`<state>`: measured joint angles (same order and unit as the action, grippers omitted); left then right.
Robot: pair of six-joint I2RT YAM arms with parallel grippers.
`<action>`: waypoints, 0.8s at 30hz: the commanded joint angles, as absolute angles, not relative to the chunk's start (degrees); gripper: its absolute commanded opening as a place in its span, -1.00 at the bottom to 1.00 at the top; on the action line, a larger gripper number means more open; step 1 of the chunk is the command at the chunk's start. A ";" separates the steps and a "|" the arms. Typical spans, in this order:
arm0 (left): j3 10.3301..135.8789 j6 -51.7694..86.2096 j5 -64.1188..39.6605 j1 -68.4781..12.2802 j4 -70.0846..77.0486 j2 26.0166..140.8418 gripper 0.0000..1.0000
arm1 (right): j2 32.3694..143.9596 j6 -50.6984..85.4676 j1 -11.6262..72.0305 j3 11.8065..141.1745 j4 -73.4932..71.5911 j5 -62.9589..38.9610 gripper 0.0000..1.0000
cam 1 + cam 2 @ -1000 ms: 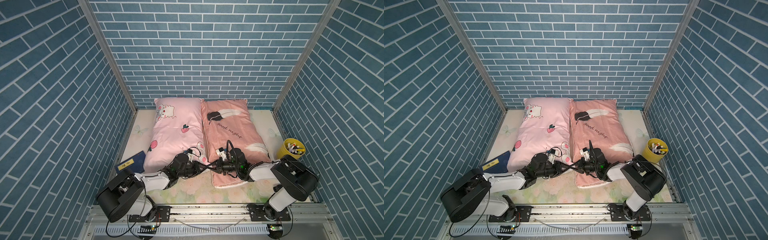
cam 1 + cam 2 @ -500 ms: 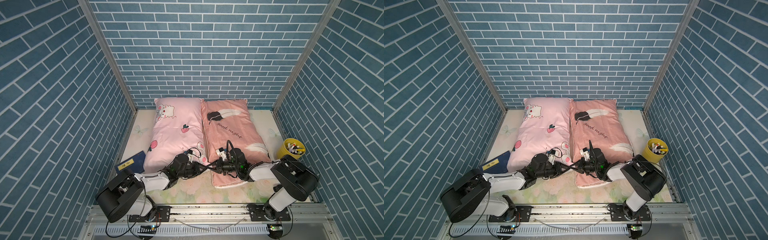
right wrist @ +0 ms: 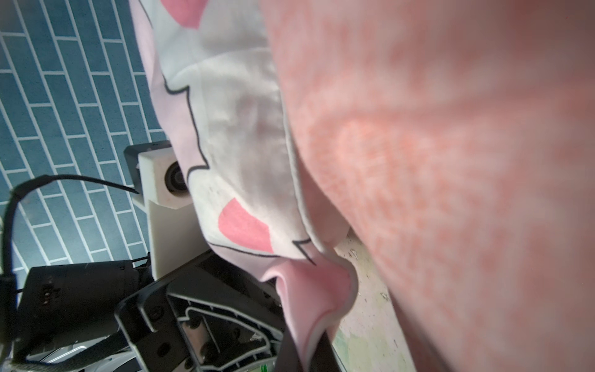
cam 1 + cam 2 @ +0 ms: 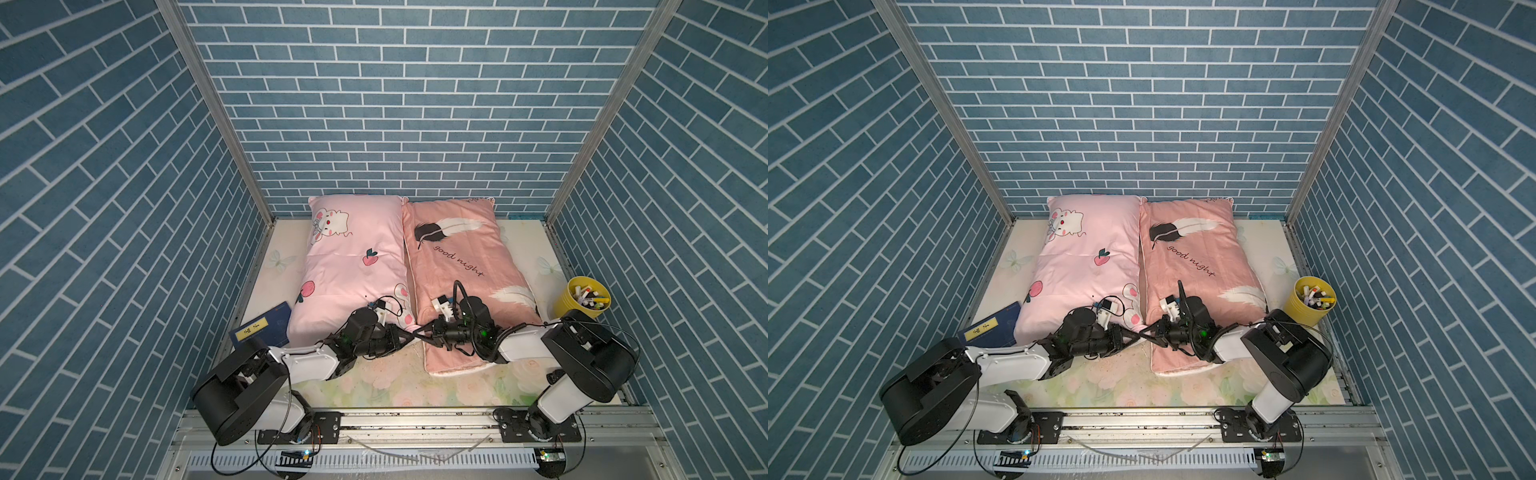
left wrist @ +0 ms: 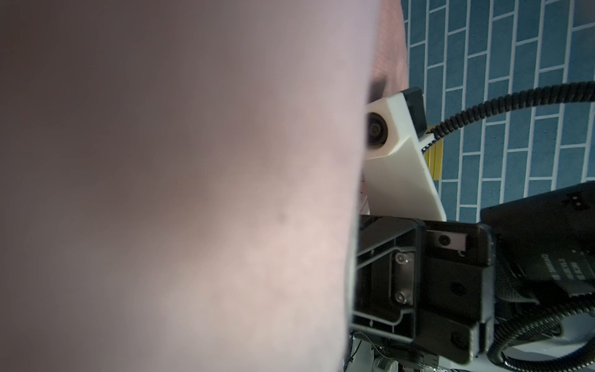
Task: Zip up pillowcases
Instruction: Zip the zipper on the pillowcase.
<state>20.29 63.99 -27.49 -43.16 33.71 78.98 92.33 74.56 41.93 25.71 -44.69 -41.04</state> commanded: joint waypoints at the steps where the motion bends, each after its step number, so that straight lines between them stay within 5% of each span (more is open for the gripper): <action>1: 20.01 63.43 -28.04 -43.73 32.35 79.76 -0.70 | 91.45 75.76 41.72 25.21 -44.64 -40.61 -1.00; 24: 20.91 61.08 -27.27 -44.21 30.29 80.33 -0.96 | 91.15 75.94 41.76 25.18 -44.48 -40.25 -1.00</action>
